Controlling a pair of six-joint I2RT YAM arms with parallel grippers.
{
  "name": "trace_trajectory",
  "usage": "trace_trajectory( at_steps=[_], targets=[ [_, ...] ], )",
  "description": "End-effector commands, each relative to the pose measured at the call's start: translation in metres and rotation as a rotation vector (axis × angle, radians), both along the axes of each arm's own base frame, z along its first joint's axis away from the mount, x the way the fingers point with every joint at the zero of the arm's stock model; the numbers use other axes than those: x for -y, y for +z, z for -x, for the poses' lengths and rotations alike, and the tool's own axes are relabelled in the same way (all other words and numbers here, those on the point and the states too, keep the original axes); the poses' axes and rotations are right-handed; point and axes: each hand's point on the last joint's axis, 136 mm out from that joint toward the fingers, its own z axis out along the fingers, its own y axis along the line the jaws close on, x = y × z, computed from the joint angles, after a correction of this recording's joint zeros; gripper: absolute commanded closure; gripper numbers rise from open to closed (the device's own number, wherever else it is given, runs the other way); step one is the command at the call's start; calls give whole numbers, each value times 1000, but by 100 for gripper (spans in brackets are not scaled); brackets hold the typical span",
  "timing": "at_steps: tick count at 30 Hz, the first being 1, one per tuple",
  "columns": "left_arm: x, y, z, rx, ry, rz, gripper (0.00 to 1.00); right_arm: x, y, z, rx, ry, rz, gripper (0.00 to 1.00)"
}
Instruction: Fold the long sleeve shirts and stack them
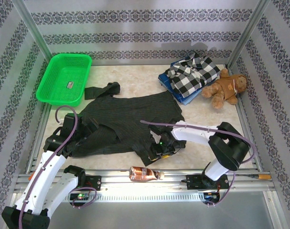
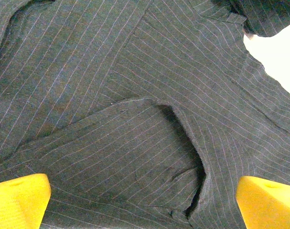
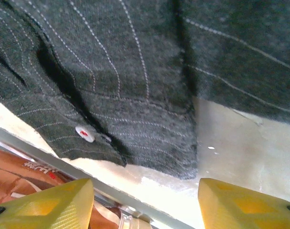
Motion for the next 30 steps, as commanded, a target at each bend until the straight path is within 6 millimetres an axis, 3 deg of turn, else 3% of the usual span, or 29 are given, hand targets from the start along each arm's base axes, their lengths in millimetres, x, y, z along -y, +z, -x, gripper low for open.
trace_trajectory(
  at_steps=[1, 7, 10, 13, 17, 24, 30],
  targets=[
    [-6, 4, 1, 7, 1, -31, 0, -14, -3, -2, -6, 35, -22, 40],
    [-8, -3, 4, -12, 10, -40, 0, -20, -17, -1, -19, 56, 33, 44],
    [-7, -5, 3, -6, 12, -31, 0, -17, -27, -2, -32, 55, 76, 61],
    [-6, -5, 2, -1, 11, -26, 0, -20, -21, -5, -15, 58, 66, 84],
    [-6, -1, 0, 10, 10, -25, 0, -30, 12, -9, 19, 87, -9, 100],
    [-7, 7, -6, 45, 29, -17, 0, -39, 96, -5, 102, 104, -180, 100],
    [-3, 7, -16, 49, 31, 5, 0, -57, 153, -13, 167, 114, -311, 100]
  ],
)
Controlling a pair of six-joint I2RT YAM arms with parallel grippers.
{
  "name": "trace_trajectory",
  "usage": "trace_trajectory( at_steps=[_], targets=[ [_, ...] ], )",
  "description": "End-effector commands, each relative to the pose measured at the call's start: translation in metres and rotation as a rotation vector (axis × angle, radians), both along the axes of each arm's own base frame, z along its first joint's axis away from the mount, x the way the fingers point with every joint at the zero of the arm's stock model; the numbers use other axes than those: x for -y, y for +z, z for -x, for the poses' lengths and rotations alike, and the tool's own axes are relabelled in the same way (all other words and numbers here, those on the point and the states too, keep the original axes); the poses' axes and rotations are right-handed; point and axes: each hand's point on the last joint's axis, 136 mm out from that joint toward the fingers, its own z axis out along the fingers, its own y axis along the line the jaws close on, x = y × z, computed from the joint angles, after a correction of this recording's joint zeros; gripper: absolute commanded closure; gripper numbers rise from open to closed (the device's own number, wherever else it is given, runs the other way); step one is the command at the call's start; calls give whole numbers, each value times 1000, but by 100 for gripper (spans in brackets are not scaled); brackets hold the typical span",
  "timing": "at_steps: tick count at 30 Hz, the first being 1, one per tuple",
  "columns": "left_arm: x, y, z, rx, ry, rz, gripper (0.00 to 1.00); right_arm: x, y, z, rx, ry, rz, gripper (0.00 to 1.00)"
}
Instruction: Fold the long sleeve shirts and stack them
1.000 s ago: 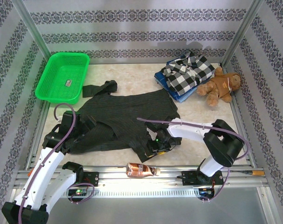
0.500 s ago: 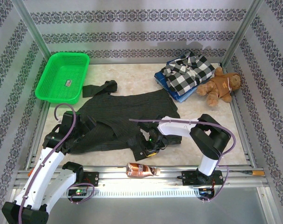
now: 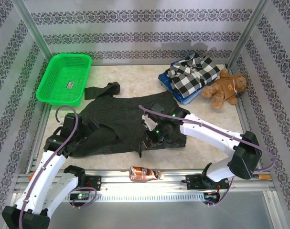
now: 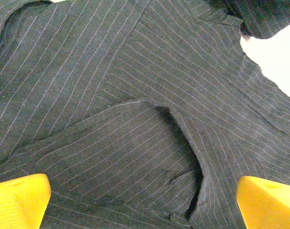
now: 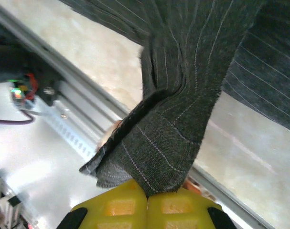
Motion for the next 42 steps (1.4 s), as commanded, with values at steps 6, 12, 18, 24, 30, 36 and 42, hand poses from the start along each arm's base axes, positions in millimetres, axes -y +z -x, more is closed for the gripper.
trace_trajectory(
  at_steps=[6, 12, 18, 24, 30, 36, 42],
  targets=[
    [2, 9, -23, 44, 31, 28, 0, -29, 87, -26, 103, 71, -185, 100],
    [2, 13, -28, 58, 48, 41, 0, -48, 134, -68, 163, 67, -311, 100],
    [-6, 15, -21, 48, 89, 22, 0, -52, 147, -81, 170, 92, -338, 100],
    [-5, 13, -19, 46, 100, 39, 0, -36, 127, -58, 92, 120, -317, 100],
    [-1, 6, -23, 19, 100, 55, 0, 20, 66, -36, 0, 69, -164, 100],
    [20, 4, -42, 18, 60, 86, 0, 88, 4, -41, -53, -42, 12, 100],
    [48, 4, -61, 22, 10, 85, 0, 130, -24, -61, -57, -169, 148, 100]
  ],
)
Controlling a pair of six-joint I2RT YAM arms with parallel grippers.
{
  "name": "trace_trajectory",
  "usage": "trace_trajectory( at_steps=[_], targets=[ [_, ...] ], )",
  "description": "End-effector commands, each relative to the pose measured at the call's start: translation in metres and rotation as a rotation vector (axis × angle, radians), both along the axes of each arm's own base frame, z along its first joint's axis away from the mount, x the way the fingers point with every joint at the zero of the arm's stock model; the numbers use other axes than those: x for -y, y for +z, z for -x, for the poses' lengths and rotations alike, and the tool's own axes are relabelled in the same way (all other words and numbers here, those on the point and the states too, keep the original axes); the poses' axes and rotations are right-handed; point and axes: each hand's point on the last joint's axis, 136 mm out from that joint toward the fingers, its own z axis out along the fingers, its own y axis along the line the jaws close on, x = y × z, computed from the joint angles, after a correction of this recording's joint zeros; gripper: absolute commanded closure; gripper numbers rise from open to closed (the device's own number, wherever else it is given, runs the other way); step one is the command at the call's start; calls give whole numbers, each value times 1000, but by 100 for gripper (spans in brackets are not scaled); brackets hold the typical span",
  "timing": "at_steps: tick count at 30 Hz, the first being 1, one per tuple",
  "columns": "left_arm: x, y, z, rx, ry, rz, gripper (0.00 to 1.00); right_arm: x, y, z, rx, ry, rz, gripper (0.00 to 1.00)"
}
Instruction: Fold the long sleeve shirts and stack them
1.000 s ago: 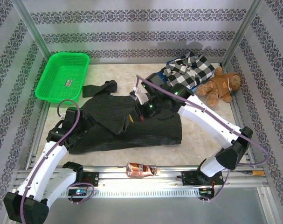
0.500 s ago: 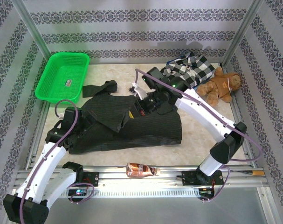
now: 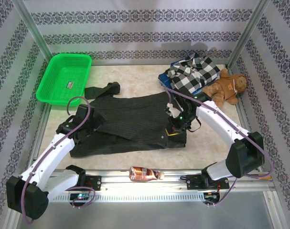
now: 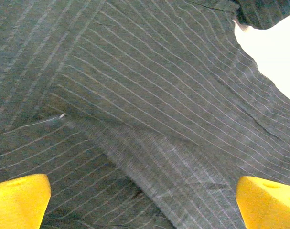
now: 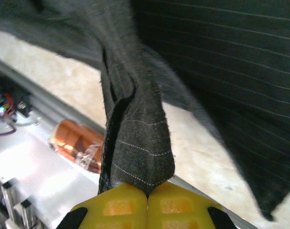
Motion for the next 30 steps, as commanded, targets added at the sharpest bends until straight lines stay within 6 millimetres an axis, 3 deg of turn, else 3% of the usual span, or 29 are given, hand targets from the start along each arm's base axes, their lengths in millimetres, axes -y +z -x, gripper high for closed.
trace_trajectory(
  at_steps=[1, 6, 10, 16, 22, 30],
  targets=[
    [16, 17, -21, 76, 4, 24, 0, 24, -13, -4, 16, -7, 117, 100],
    [40, 19, -33, 67, -43, 9, 0, 48, -34, -3, -30, -34, 249, 100],
    [56, 17, -42, 71, -62, 29, 0, 51, -30, -8, -14, -79, 240, 100],
    [72, 3, -51, 58, -78, 67, 0, 39, -13, -20, 15, -129, 133, 100],
    [65, 5, -52, 68, -68, 62, 0, 8, 29, -32, 61, -140, -66, 100],
    [55, -7, -35, 43, -47, 86, 0, 0, 34, -27, 34, -133, -120, 100]
  ],
)
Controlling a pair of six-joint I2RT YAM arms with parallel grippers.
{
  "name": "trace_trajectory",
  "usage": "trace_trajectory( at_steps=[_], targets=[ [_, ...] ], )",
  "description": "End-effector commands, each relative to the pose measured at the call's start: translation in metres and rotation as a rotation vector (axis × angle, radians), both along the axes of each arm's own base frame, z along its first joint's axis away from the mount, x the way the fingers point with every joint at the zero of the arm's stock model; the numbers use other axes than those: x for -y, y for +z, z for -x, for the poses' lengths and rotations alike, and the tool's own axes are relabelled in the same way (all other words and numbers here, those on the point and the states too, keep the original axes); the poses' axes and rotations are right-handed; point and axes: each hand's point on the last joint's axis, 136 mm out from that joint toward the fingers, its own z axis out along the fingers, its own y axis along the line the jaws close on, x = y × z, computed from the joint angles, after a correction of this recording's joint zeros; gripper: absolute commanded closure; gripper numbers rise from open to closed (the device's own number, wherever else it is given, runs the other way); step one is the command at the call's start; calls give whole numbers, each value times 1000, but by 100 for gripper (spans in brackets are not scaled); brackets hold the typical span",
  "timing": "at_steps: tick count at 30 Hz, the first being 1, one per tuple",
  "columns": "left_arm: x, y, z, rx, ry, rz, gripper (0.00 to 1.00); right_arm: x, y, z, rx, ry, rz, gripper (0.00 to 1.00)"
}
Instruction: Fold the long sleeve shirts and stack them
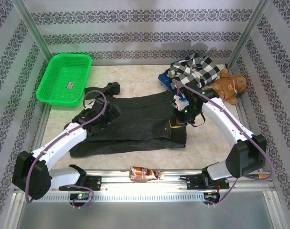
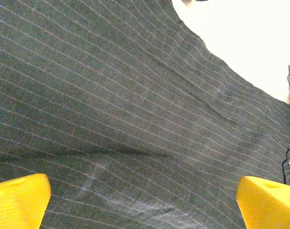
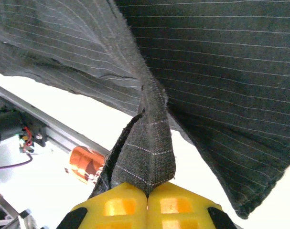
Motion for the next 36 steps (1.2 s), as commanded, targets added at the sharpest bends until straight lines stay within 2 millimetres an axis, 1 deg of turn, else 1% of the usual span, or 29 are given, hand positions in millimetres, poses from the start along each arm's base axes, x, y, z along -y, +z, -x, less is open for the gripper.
trace_trajectory(
  at_steps=[1, 3, 5, 7, 10, 13, 17, 19, 24, 31, 33, 36],
  targets=[
    [-5, -5, 6, -4, 26, 28, 0, -8, 11, 2, -8, -5, -67, 100],
    [-7, -9, 10, -18, 22, 23, 0, -8, 15, 2, -3, -4, -74, 100],
    [-11, -16, 16, -48, 25, 7, 0, -11, 23, 4, 2, -4, -103, 100],
    [-18, -24, 21, -68, 41, 2, 0, -16, 33, 8, 4, -3, -147, 100],
    [-31, -36, 30, -94, 78, -11, 0, -17, 42, 13, 10, -6, -173, 100],
    [-42, -47, 38, -117, 97, -29, 0, -16, 46, 15, 11, -14, -187, 100],
    [-50, -59, 44, -146, 105, -46, 0, -11, 41, 14, -7, -36, -179, 100],
    [-53, -61, 46, -155, 110, -55, 0, -9, 41, 13, -10, -45, -178, 100],
    [-60, -65, 50, -164, 120, -66, 0, -13, 57, 15, 5, -46, -234, 100],
    [-62, -67, 51, -167, 112, -69, 0, -11, 64, 21, -13, -85, -266, 99],
    [-61, -68, 51, -169, 111, -68, 0, -10, 62, 22, -16, -96, -270, 98],
    [-61, -71, 52, -176, 108, -66, 0, -6, 53, 21, -39, -110, -256, 98]
  ],
)
